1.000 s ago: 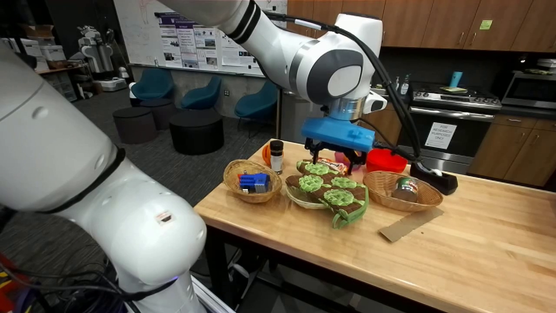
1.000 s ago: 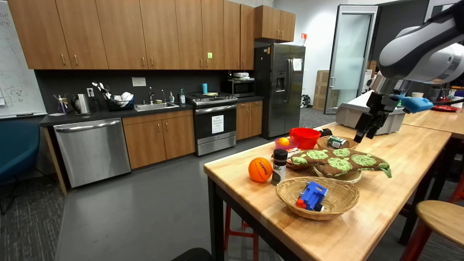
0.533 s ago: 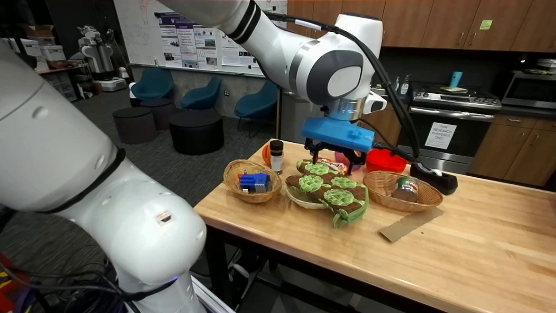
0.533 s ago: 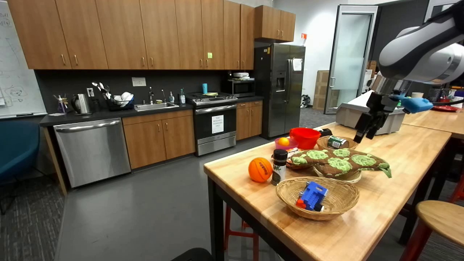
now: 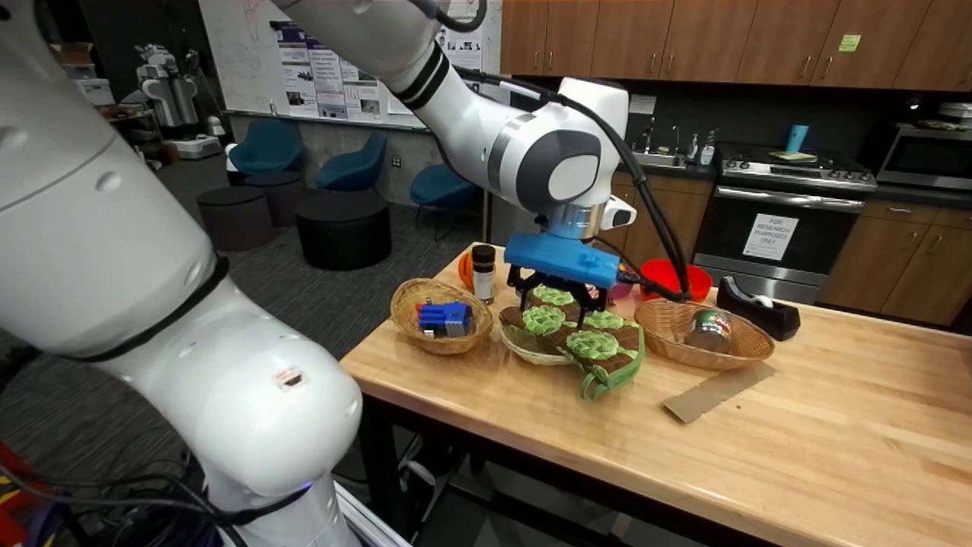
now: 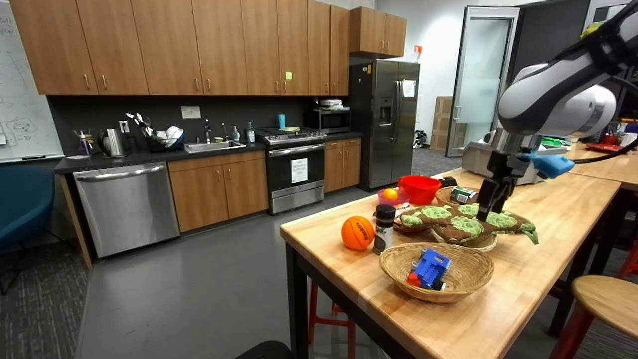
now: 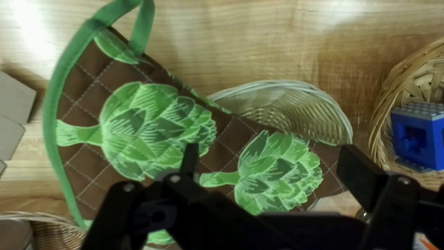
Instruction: Put the blue object directly on the counter
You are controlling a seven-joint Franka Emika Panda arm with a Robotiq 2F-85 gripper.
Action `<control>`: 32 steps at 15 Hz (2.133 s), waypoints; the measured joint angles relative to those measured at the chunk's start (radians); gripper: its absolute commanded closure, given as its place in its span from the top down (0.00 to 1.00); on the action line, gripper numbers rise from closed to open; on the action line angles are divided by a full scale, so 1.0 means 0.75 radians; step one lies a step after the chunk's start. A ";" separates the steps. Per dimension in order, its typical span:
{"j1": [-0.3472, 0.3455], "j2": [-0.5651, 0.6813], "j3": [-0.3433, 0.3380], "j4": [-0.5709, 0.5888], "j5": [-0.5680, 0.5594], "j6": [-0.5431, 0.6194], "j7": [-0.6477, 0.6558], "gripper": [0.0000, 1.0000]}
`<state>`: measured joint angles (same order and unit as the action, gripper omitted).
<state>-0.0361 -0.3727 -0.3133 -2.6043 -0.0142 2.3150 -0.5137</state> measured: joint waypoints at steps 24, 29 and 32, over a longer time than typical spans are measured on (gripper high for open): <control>0.023 0.071 0.400 0.048 -0.346 -0.109 0.258 1.00; 0.063 0.110 0.427 0.042 -0.346 -0.109 0.269 1.00; 0.076 0.129 0.446 0.042 -0.346 -0.109 0.293 1.00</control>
<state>0.0210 -0.2761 0.0211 -2.5728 -0.2740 2.2334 -0.2938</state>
